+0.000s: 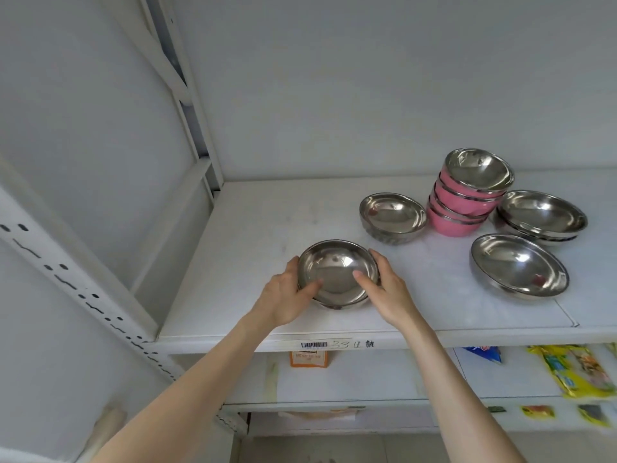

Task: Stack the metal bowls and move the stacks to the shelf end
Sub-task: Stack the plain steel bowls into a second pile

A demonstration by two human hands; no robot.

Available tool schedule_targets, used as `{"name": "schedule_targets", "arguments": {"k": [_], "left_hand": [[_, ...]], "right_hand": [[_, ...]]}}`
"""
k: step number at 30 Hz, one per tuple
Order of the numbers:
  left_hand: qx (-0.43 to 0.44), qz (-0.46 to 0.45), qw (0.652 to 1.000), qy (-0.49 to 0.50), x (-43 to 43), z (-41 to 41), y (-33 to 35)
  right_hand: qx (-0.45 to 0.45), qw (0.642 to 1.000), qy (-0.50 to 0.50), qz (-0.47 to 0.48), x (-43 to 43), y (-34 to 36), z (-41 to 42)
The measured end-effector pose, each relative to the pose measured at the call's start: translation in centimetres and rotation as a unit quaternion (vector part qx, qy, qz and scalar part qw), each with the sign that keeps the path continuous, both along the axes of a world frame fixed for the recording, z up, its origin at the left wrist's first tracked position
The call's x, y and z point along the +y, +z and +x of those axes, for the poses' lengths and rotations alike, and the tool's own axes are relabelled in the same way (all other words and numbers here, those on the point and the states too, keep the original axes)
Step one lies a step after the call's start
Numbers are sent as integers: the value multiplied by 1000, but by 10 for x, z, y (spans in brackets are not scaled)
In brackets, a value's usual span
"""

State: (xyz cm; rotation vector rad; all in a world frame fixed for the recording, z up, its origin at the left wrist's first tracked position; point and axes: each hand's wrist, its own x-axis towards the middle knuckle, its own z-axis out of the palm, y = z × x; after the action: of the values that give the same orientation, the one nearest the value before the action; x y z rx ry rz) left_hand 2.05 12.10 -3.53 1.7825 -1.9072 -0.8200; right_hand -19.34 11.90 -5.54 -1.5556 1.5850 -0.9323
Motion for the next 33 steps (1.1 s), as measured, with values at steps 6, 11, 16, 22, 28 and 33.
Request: {"name": "schedule_targets", "arguments": {"k": [6,11,16,22,28,33], "left_hand": [[51,11,999,-1,-1,-1,-3],[74,22,997,-14,3,-2,-1],[95,32,995,-25,14,-10,6],[99,17,995,-24,22,-32,23],[98,-29,995,-11,26,-75,45],[115,-55,992,10,33,-124,62]], "right_hand": [[-20,1000,0,3,-2,-2,1],[-28,1000,-1,10,4,-2,-5],[-39,999,2,15,15,4,-17],[-46,999,4,10,19,22,-42],[-30,999,12,-28,14,47,-84],[-5,997,43,-58,14,75,-133]]}}
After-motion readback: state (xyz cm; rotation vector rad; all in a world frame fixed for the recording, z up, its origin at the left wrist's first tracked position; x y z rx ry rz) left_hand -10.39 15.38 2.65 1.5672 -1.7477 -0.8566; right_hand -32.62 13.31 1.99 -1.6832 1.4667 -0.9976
